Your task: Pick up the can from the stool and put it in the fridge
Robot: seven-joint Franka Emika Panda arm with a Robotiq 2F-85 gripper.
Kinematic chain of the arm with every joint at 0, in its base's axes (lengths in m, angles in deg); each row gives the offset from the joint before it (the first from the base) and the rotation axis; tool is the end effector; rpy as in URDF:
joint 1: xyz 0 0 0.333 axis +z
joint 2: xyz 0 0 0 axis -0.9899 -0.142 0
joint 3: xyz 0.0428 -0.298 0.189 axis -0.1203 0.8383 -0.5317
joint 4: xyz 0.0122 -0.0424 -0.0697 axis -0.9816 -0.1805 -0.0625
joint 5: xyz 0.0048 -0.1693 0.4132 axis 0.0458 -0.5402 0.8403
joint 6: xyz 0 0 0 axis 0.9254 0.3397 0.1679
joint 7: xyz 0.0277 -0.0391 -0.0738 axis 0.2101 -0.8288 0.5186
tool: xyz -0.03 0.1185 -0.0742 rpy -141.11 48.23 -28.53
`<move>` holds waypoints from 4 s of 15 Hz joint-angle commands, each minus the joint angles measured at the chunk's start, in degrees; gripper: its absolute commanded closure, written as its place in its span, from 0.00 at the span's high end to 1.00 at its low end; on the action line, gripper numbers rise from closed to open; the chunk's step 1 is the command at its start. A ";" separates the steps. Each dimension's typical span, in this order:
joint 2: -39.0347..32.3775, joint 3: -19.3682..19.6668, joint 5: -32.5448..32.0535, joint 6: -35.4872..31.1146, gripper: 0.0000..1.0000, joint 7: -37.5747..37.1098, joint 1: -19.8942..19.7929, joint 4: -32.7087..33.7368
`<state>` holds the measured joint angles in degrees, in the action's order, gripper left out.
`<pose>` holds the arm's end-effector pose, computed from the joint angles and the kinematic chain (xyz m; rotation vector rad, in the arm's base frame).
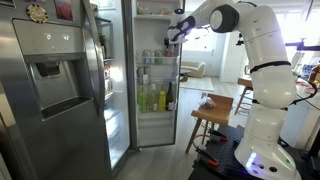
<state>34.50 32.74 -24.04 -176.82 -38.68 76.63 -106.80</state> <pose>0.7193 -0.3858 0.5856 2.3615 -0.8440 1.0414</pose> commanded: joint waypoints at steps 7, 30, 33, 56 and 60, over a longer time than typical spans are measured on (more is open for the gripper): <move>-1.48 1.02 -0.53 1.07 0.49 -1.63 0.39 2.16; -5.58 1.47 -0.71 8.34 0.49 -4.89 1.39 5.21; -6.71 1.60 -0.78 9.37 0.49 -5.94 1.39 6.74; -3.03 1.36 1.88 8.34 1.00 -6.18 -0.03 11.19; 3.21 -1.21 5.47 9.80 1.00 1.16 -1.01 7.37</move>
<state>31.19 34.29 -21.34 -167.96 -43.61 76.22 -94.08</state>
